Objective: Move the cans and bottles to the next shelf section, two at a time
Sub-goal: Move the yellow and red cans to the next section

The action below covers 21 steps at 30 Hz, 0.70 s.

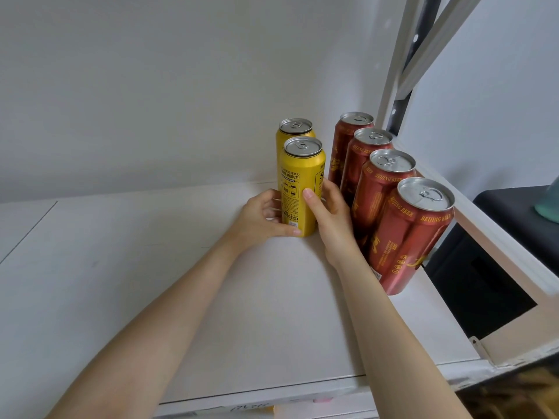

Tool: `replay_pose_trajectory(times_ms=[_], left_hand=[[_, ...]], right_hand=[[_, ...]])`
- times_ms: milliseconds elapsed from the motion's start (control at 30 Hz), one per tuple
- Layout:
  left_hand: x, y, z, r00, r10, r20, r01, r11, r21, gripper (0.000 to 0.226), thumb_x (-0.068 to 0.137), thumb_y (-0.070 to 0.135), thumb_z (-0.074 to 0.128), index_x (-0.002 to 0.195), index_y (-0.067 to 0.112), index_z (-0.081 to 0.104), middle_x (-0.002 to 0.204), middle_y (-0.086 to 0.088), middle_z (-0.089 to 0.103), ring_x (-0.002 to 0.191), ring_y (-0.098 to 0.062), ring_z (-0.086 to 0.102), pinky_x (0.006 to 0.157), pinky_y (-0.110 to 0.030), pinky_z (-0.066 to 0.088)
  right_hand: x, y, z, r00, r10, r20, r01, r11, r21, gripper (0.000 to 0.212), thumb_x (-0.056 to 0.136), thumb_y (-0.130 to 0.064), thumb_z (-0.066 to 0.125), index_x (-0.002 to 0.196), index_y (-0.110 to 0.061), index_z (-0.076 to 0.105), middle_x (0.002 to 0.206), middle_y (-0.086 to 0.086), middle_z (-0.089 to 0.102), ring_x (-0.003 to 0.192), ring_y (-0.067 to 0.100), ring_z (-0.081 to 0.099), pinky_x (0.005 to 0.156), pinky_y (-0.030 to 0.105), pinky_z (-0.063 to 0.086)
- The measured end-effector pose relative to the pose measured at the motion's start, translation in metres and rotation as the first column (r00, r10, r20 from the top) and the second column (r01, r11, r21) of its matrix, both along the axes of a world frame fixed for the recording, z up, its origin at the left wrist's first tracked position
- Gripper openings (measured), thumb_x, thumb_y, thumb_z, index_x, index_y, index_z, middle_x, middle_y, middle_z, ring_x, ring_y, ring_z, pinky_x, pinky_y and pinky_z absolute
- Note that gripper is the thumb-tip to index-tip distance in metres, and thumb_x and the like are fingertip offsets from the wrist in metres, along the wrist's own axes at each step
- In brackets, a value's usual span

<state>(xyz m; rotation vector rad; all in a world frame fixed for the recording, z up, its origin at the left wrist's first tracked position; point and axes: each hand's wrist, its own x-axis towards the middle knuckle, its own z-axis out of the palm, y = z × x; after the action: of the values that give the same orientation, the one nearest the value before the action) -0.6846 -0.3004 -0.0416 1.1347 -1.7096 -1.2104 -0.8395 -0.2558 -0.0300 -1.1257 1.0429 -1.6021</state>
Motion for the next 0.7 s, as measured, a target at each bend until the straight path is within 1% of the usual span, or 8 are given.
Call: replay_pose_trajectory(times_ms=[167, 267, 367, 433, 500, 567, 633, 700], left_hand=[[0.000, 0.003, 0.002, 1.000, -0.003, 0.007, 0.003, 1.000, 0.003, 0.069, 0.062, 0.004, 0.091, 0.122, 0.011, 0.058, 0.112, -0.010, 0.072, 0.100, -0.021, 0.072, 0.089, -0.034, 0.057], [0.004, 0.006, 0.002, 1.000, -0.010, 0.014, 0.009, 1.000, 0.013, 0.070, 0.062, 0.008, 0.091, 0.124, 0.014, 0.060, 0.109, -0.010, 0.072, 0.100, -0.021, 0.071, 0.090, -0.031, 0.056], [0.014, 0.012, 0.003, 0.998, 0.016, 0.057, -0.016, 1.000, 0.005, 0.066, 0.062, 0.013, 0.092, 0.121, 0.018, 0.062, 0.109, -0.010, 0.071, 0.103, -0.020, 0.068, 0.089, -0.021, 0.054], [0.023, 0.021, 0.006, 0.994, 0.050, 0.095, -0.051, 0.999, 0.004, 0.064, 0.065, 0.014, 0.091, 0.121, 0.021, 0.061, 0.112, -0.010, 0.067, 0.105, -0.017, 0.065, 0.087, -0.015, 0.052], [0.033, 0.032, 0.008, 0.988, 0.086, 0.128, -0.088, 0.996, 0.013, 0.059, 0.071, 0.013, 0.087, 0.124, 0.019, 0.062, 0.114, -0.008, 0.064, 0.106, -0.015, 0.063, 0.086, -0.011, 0.050], [0.044, 0.045, 0.009, 0.973, 0.143, 0.182, -0.144, 0.990, -0.007, 0.054, 0.075, 0.017, 0.085, 0.124, 0.019, 0.063, 0.115, -0.005, 0.064, 0.109, -0.014, 0.062, 0.090, -0.015, 0.047], [0.056, 0.060, 0.009, 0.944, 0.204, 0.258, -0.191, 0.979, -0.076, 0.050, 0.079, 0.024, 0.082, 0.125, 0.019, 0.063, 0.120, -0.002, 0.065, 0.115, -0.014, 0.061, 0.096, -0.020, 0.043], [0.068, 0.077, 0.009, 0.898, 0.253, 0.359, -0.203, 0.964, -0.173, 0.049, 0.084, 0.027, 0.076, 0.130, 0.016, 0.060, 0.128, -0.004, 0.062, 0.122, -0.017, 0.057, 0.101, -0.024, 0.040]], right_hand=[[-0.001, 0.001, -0.001, 1.000, -0.012, -0.008, 0.012, 1.000, 0.024, 0.035, 0.092, -0.021, 0.066, 0.126, -0.017, 0.058, 0.122, 0.006, 0.067, 0.106, 0.008, 0.065, 0.081, 0.017, 0.051], [0.001, 0.004, -0.002, 1.000, -0.024, -0.007, 0.024, 0.998, 0.058, 0.037, 0.094, -0.017, 0.066, 0.130, -0.010, 0.057, 0.122, 0.006, 0.068, 0.106, 0.008, 0.066, 0.082, 0.018, 0.052], [0.004, 0.013, -0.001, 0.998, -0.059, -0.014, 0.060, 0.994, 0.091, 0.042, 0.092, -0.015, 0.068, 0.132, -0.008, 0.055, 0.120, 0.002, 0.068, 0.102, 0.000, 0.067, 0.081, 0.015, 0.051], [0.007, 0.022, 0.000, 0.995, -0.092, -0.044, 0.096, 0.989, 0.116, 0.049, 0.089, -0.016, 0.073, 0.134, -0.009, 0.055, 0.122, 0.000, 0.068, 0.103, -0.002, 0.066, 0.081, 0.014, 0.051], [0.010, 0.034, 0.003, 0.988, -0.110, -0.111, 0.125, 0.983, 0.136, 0.053, 0.086, -0.019, 0.076, 0.135, -0.012, 0.054, 0.124, -0.002, 0.067, 0.106, -0.002, 0.064, 0.084, 0.014, 0.051], [0.013, 0.047, 0.005, 0.963, -0.140, -0.231, 0.178, 0.972, 0.152, 0.055, 0.084, -0.024, 0.078, 0.134, -0.018, 0.054, 0.124, -0.008, 0.064, 0.110, 0.000, 0.061, 0.090, 0.016, 0.047], [0.016, 0.064, 0.006, 0.901, -0.174, -0.397, 0.252, 0.956, 0.153, 0.058, 0.084, -0.032, 0.077, 0.136, -0.021, 0.053, 0.127, -0.009, 0.061, 0.115, 0.003, 0.055, 0.096, 0.020, 0.040], [0.020, 0.082, 0.004, 0.797, -0.193, -0.573, 0.302, 0.948, 0.100, 0.064, 0.085, -0.039, 0.075, 0.140, -0.018, 0.049, 0.136, -0.003, 0.057, 0.126, 0.014, 0.050, 0.102, 0.028, 0.038]])
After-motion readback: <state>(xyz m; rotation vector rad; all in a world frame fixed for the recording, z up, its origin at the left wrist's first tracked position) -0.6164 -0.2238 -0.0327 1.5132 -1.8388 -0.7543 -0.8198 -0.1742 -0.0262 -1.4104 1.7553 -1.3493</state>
